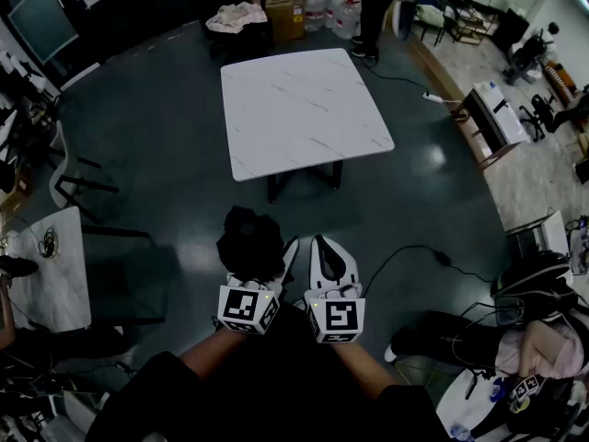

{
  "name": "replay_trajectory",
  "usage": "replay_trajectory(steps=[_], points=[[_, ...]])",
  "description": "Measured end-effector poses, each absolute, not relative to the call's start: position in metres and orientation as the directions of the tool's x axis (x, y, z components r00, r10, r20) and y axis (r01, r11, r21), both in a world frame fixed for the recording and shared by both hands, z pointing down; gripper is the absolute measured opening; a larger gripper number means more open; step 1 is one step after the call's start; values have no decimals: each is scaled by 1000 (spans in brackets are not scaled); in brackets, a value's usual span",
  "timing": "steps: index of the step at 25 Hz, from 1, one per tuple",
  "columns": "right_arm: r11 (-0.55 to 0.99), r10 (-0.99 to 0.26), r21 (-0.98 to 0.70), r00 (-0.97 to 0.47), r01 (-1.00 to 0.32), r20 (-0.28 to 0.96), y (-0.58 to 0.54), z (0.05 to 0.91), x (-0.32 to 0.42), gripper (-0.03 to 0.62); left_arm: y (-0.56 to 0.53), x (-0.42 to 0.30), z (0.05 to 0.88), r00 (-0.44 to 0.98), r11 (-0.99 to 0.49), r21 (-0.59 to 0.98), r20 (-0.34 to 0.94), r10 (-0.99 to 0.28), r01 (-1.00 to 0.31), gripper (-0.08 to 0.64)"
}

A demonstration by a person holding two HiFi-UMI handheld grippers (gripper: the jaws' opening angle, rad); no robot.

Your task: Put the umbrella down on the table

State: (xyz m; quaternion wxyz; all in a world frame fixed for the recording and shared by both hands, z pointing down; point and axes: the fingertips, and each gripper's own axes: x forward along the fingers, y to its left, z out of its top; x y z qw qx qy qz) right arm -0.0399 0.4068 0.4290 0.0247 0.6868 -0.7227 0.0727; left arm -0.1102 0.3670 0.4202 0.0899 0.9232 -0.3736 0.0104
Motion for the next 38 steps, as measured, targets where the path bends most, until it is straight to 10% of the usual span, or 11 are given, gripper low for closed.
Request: replay_trajectory(steps=[38], points=[[-11, -974, -58, -2, -998, 225, 76, 446, 53, 18, 27, -30, 465, 783, -717, 331, 135, -607, -613, 360]])
